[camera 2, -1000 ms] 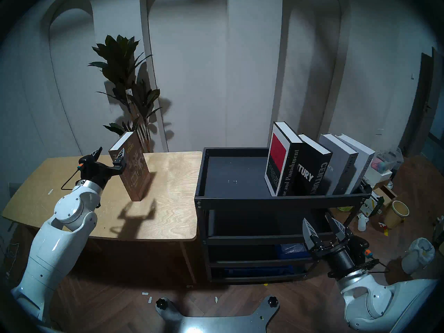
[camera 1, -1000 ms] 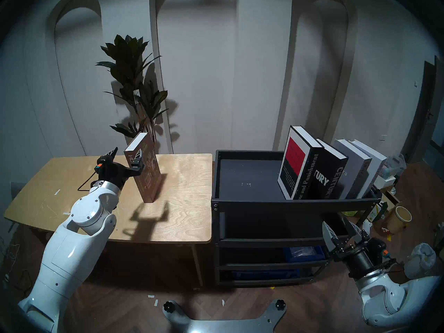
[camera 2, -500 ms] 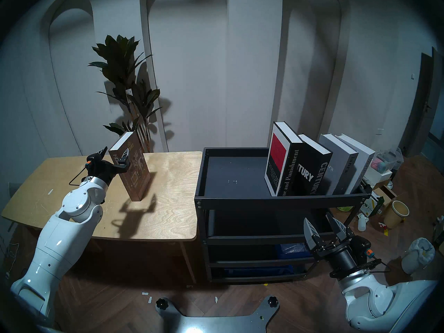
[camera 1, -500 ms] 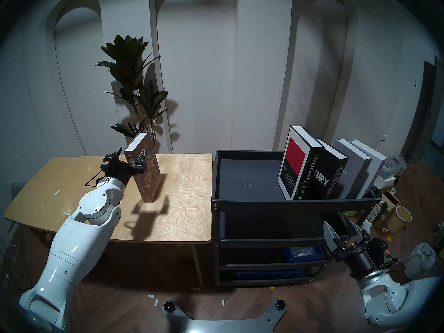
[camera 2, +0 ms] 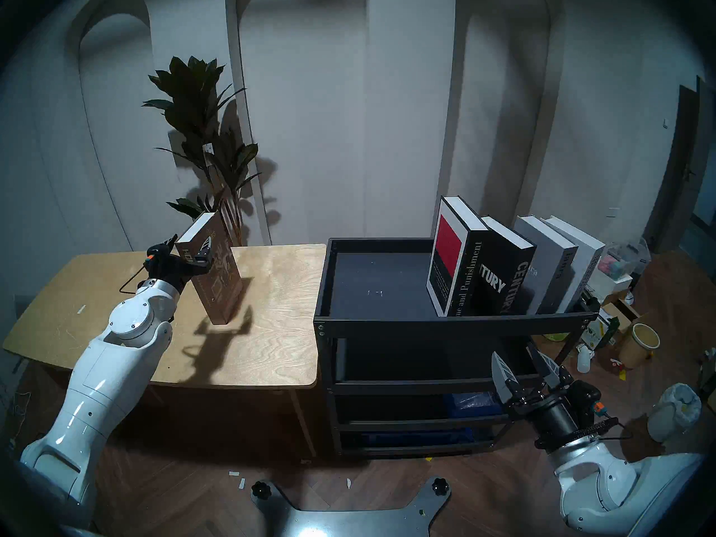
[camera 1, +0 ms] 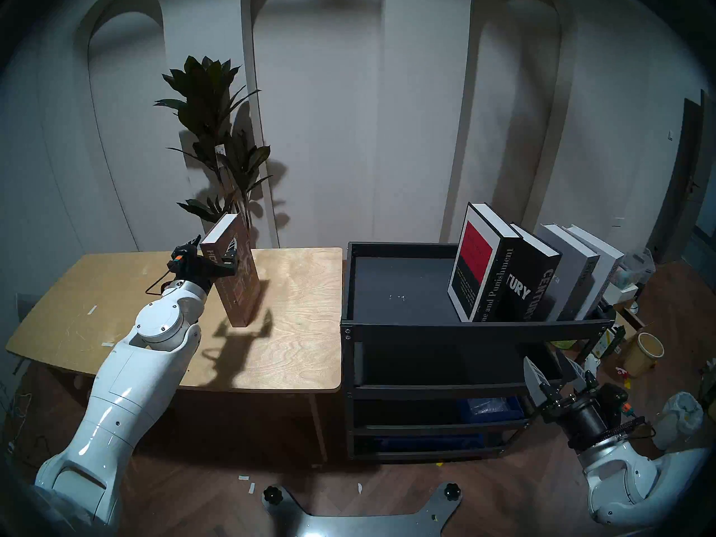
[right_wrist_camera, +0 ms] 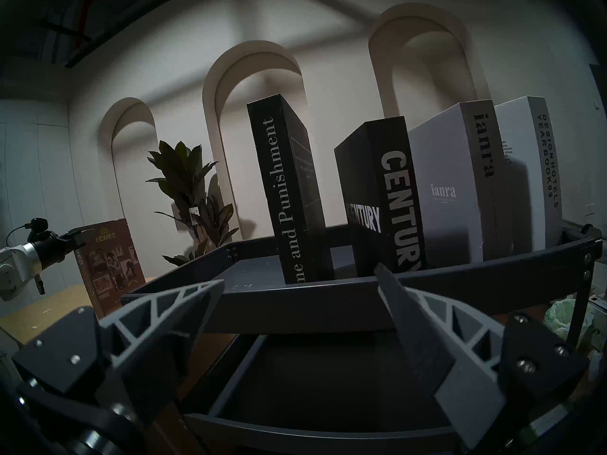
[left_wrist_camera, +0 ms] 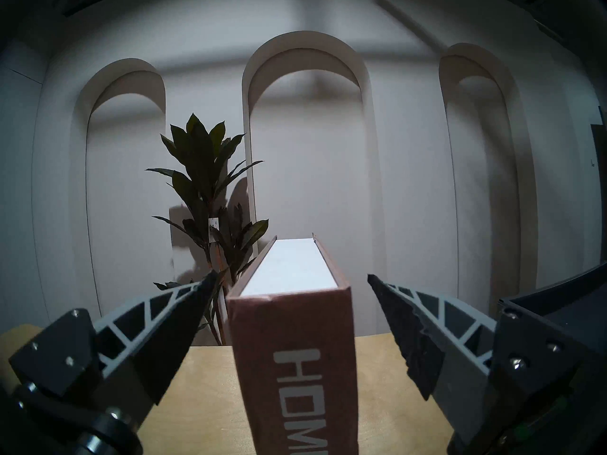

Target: Move the books from the display table onto the shelf, standing them upright with spines facing out and tallest at one end

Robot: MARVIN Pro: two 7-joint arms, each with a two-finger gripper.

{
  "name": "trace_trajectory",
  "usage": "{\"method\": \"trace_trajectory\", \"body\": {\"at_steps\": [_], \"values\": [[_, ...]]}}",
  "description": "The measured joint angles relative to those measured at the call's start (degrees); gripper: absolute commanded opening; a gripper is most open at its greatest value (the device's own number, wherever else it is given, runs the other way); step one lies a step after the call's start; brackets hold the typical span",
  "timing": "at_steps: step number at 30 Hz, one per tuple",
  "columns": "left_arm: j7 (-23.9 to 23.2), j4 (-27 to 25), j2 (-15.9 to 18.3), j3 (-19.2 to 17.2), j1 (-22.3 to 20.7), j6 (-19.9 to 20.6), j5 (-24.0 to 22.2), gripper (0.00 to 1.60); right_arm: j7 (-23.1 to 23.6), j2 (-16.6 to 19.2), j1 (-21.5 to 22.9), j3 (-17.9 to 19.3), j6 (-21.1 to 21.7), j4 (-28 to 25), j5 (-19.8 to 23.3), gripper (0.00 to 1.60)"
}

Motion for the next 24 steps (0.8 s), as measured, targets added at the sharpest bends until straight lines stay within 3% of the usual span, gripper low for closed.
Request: {"method": "trace_trajectory", "body": {"at_steps": [3, 4, 6, 14, 24], "values": [[-0.2, 0.2, -0.3, 0.3, -0.2, 0.0, 0.1, 1.6, 0.7, -0.2, -0.5, 0.6, 0.0, 0.0, 0.5, 1.6], [-0.3, 0.5, -0.5, 0.4, -0.4, 0.0, 0.3, 0.5, 1.3, -0.3, -0.8, 0.9, 0.0, 0.0, 0.8, 1.6], [-0.3, 0.8, -0.7, 0.5, -0.6, 0.0, 0.5, 0.0, 1.9, -0.4, -1.1, 1.3, 0.0, 0.0, 1.3, 1.6], [-0.6, 1.4, -0.9, 0.8, -1.2, 0.3, 1.4, 0.0, 3.6, -0.9, -2.1, 2.5, 0.0, 0.0, 2.5, 1.6], [-2.5, -5.2, -0.1, 1.3, -0.4, 6.4, -0.3, 0.0, 5.0, -1.6, -2.6, 3.0, 0.0, 0.0, 3.3, 1.6]]}}
